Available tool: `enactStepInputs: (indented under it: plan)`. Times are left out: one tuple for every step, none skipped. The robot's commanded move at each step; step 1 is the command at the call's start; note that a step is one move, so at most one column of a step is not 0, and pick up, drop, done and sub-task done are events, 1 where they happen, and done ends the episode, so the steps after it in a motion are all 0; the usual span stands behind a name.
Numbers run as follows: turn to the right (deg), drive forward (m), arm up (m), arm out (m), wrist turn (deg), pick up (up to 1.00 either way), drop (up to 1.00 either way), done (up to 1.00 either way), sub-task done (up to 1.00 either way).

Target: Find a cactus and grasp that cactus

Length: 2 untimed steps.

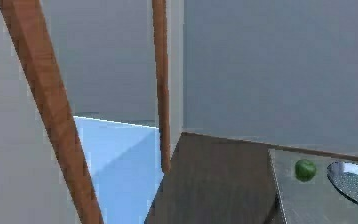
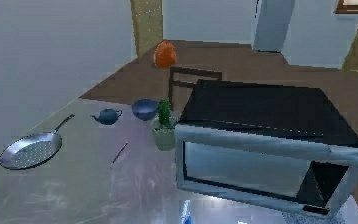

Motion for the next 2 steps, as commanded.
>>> enactStepInputs:
  plan:
    - [21.0, 0.0, 0.0, 0.0, 0.0, 0.0, 0.0, 0.0, 0.0]
    - [0.0, 0.35, 0.0, 0.0, 0.0, 0.0, 0.0, 0.0, 0.0]
